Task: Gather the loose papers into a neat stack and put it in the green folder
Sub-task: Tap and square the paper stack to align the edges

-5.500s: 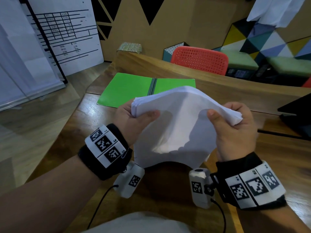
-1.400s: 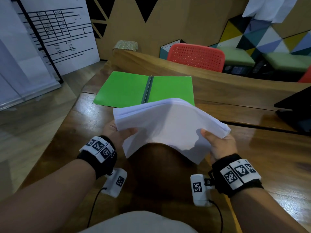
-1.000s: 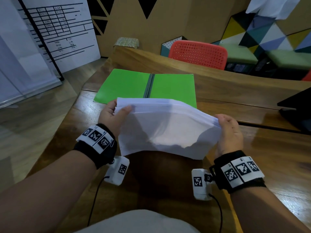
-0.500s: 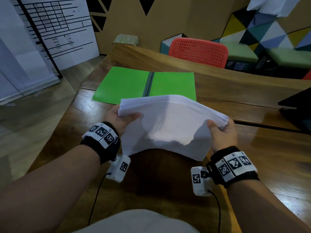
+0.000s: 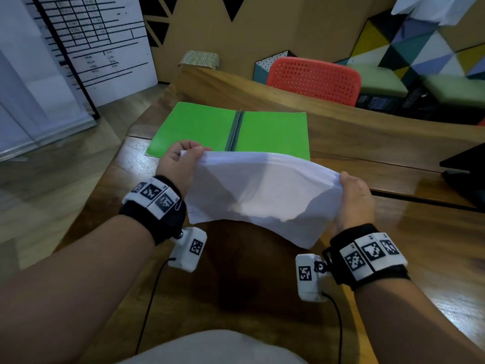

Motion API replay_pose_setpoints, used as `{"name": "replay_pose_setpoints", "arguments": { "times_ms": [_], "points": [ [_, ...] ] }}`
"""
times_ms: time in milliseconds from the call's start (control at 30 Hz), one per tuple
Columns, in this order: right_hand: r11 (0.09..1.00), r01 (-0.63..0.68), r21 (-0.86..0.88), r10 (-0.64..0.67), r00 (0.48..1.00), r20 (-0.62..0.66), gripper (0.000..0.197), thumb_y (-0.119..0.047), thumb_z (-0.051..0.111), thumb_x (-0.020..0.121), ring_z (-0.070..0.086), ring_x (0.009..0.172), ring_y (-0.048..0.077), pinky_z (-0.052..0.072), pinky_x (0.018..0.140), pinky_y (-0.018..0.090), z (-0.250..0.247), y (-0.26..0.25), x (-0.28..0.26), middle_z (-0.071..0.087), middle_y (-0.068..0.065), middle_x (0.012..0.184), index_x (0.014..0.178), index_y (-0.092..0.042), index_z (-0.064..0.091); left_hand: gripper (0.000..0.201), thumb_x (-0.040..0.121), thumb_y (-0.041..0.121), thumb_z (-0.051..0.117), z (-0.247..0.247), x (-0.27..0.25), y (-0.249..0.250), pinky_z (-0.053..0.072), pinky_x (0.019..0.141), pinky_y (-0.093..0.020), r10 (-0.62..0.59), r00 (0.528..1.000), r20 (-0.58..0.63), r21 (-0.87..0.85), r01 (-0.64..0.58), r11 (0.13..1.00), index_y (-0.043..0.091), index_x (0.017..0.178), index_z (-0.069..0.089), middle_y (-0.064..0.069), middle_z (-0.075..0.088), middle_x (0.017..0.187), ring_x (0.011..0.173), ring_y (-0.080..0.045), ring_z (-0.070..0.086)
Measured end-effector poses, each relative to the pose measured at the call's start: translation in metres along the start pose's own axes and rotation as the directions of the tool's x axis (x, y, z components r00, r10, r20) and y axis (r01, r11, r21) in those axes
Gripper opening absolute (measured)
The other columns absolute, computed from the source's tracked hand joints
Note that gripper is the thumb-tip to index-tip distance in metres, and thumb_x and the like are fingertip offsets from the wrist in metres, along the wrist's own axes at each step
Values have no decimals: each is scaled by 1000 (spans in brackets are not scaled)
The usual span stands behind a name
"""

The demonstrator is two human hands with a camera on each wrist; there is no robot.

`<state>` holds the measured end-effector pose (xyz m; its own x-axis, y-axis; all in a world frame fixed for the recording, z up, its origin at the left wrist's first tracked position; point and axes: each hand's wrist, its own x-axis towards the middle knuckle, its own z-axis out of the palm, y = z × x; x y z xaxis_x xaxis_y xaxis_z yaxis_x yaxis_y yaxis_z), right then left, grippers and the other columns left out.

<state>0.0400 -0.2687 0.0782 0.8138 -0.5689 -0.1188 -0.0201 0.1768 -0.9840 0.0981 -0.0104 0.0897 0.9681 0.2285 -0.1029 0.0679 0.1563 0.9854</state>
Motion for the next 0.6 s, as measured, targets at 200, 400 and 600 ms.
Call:
{"name": "replay_pose_setpoints", "arguments": {
  "times_ms": [200,400,600],
  "points": [
    [999,39,-14,-39,998,-56,23,-21,60,83,50,80,21,42,82,39,2,-3,14,54,-3,68,60,-24,58,4,67,23,61,1,5,-2,46,67,-27,39,999,-7,28,-38,999,24,67,57,5,69,79,75,-18,58],
    [997,56,-50,-52,997,65,31,-58,73,62,58,80,14,53,79,34,-1,-5,11,59,-6,82,75,-33,61,15,82,20,58,3,9,-2,45,67,-29,11,1000,-16,123,-9,992,25,68,56,7,67,79,76,-19,55],
    [975,145,-166,-100,962,254,55,2,76,68,62,82,10,54,71,25,-9,3,9,57,-7,96,96,-36,48,86,20,63,83,-7,1,-11,54,53,-17,77,967,244,92,-103,990,33,93,48,5,55,87,60,1,62]
  ]
}}
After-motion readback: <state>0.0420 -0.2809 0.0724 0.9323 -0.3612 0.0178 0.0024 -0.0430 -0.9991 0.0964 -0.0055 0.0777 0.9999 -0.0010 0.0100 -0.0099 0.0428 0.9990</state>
